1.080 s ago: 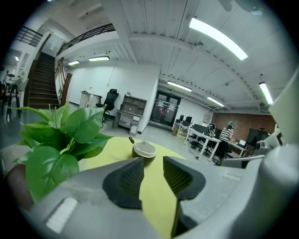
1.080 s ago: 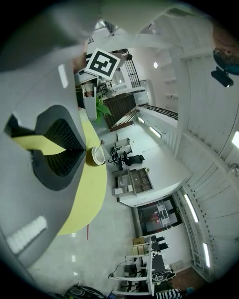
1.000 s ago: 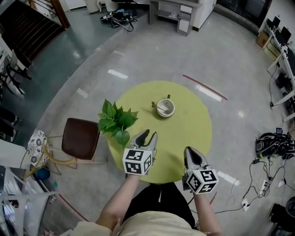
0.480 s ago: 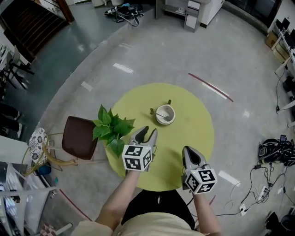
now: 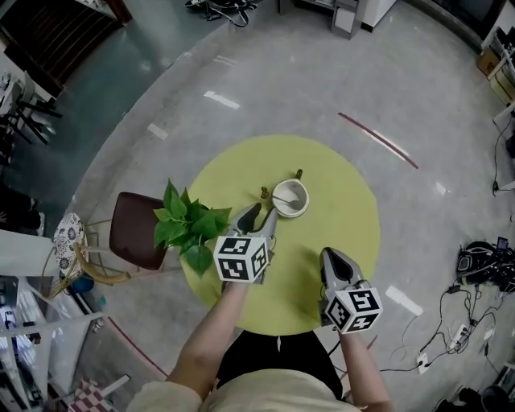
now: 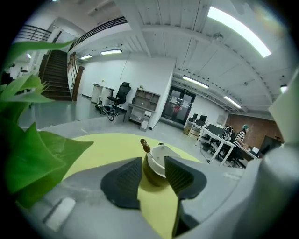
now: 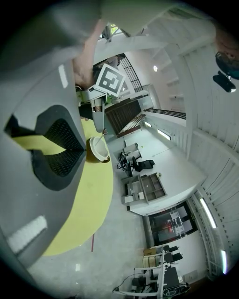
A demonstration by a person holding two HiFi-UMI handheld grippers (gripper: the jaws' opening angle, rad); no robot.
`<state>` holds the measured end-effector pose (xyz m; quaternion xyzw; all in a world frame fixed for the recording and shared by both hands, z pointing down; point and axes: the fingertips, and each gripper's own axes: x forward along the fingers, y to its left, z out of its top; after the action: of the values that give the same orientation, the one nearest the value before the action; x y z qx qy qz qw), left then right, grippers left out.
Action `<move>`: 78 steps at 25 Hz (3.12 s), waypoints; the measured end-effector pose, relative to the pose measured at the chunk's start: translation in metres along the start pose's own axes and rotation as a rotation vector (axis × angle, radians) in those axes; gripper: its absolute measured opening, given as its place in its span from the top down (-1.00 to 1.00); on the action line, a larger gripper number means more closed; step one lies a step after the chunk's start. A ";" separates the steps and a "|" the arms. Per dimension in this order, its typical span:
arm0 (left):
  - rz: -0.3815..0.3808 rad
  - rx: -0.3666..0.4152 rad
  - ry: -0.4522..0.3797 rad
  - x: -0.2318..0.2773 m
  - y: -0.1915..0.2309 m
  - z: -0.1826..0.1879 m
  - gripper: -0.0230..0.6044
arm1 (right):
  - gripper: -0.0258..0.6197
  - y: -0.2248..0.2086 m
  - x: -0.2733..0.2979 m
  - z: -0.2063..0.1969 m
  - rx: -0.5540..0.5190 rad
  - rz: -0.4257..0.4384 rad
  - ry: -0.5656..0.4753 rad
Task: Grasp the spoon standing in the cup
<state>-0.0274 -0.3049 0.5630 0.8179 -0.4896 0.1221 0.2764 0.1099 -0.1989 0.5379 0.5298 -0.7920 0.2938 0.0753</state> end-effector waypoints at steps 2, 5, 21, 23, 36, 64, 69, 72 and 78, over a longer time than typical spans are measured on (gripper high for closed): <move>0.006 -0.014 0.002 0.007 0.003 0.001 0.42 | 0.92 -0.002 0.004 -0.001 0.002 0.005 0.009; 0.011 -0.023 0.005 0.016 0.007 0.002 0.42 | 0.92 -0.006 0.008 -0.001 0.004 0.008 0.019; 0.046 -0.020 -0.002 0.040 0.011 0.011 0.64 | 0.92 -0.018 0.013 -0.005 0.024 0.020 0.042; 0.045 -0.022 -0.008 0.039 0.010 0.013 0.66 | 0.92 -0.018 0.013 -0.005 0.024 0.021 0.042; 0.026 -0.025 -0.067 0.024 0.001 0.026 0.75 | 0.92 -0.014 0.001 -0.002 0.021 0.018 0.026; -0.009 0.007 -0.167 -0.075 -0.032 0.044 0.76 | 0.92 0.029 -0.023 0.011 -0.056 0.058 -0.043; -0.010 0.014 -0.165 -0.089 -0.031 0.041 0.76 | 0.92 0.041 -0.026 0.014 -0.076 0.068 -0.053; -0.018 0.018 -0.161 -0.098 -0.032 0.037 0.76 | 0.92 0.047 -0.030 0.016 -0.081 0.066 -0.065; -0.029 0.019 -0.140 -0.113 -0.033 0.023 0.76 | 0.92 0.058 -0.037 0.020 -0.094 0.062 -0.089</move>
<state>-0.0552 -0.2231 0.4802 0.8342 -0.4945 0.0649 0.2353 0.0783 -0.1653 0.4835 0.5134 -0.8236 0.2345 0.0558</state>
